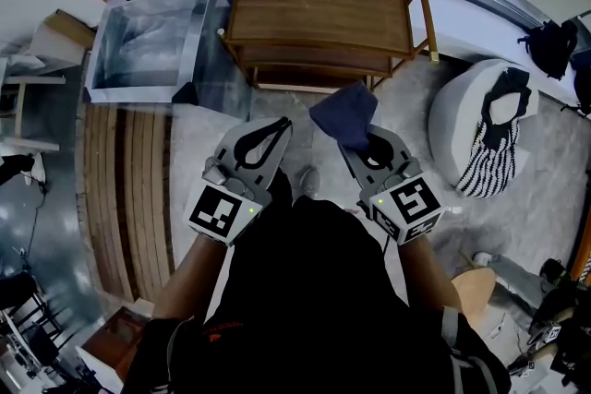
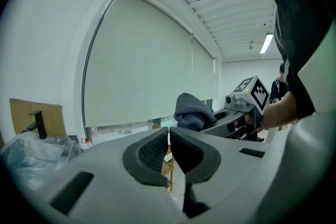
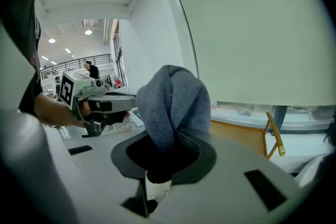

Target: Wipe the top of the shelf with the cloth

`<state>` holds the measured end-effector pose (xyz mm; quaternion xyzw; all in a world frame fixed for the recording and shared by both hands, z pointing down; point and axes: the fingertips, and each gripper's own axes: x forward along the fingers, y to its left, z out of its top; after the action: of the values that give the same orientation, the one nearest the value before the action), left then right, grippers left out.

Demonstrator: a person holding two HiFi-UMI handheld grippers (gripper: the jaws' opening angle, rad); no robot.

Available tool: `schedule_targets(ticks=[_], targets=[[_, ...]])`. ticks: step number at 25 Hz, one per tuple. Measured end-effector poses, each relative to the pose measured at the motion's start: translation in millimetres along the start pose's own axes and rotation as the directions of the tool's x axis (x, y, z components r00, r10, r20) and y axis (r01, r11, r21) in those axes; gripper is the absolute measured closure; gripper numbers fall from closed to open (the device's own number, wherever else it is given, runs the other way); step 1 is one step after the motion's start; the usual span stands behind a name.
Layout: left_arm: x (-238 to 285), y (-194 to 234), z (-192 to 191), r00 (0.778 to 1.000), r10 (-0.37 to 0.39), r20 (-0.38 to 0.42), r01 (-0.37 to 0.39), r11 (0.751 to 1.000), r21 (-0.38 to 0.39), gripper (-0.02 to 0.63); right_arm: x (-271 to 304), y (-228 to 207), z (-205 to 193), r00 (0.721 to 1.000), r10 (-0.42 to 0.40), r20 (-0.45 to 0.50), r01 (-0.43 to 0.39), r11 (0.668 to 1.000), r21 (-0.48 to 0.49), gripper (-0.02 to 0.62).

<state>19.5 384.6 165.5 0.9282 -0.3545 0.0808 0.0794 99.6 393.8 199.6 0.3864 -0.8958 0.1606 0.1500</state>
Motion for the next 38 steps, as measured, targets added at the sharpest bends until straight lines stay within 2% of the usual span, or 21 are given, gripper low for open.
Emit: schedule_targets(ticks=[8, 15, 23, 38], targets=[[10.6, 11.6, -3.0, 1.0, -0.001, -0.002, 0.001, 1.0, -0.005, 0.578, 10.9, -11.7, -3.2, 1.0, 0.002, -0.021, -0.002, 1.0, 0.012, 0.54], [22.1, 38.6, -3.7, 1.0, -0.011, -0.004, 0.011, 1.0, -0.017, 0.58, 35.3, -24.3, 5.0, 0.999, -0.013, -0.035, 0.014, 1.0, 0.012, 0.54], [39.8, 86.4, -6.5, 1.0, -0.02, -0.017, 0.02, 0.999, -0.033, 0.578, 80.7, -38.0, 14.9, 0.998, -0.01, -0.063, 0.012, 1.0, 0.029, 0.54], [71.5, 204.9, -5.9, 0.999, -0.025, -0.039, 0.022, 0.998, -0.055, 0.58, 186.8, -73.7, 52.0, 0.996, -0.028, -0.089, 0.032, 0.998, 0.05, 0.54]])
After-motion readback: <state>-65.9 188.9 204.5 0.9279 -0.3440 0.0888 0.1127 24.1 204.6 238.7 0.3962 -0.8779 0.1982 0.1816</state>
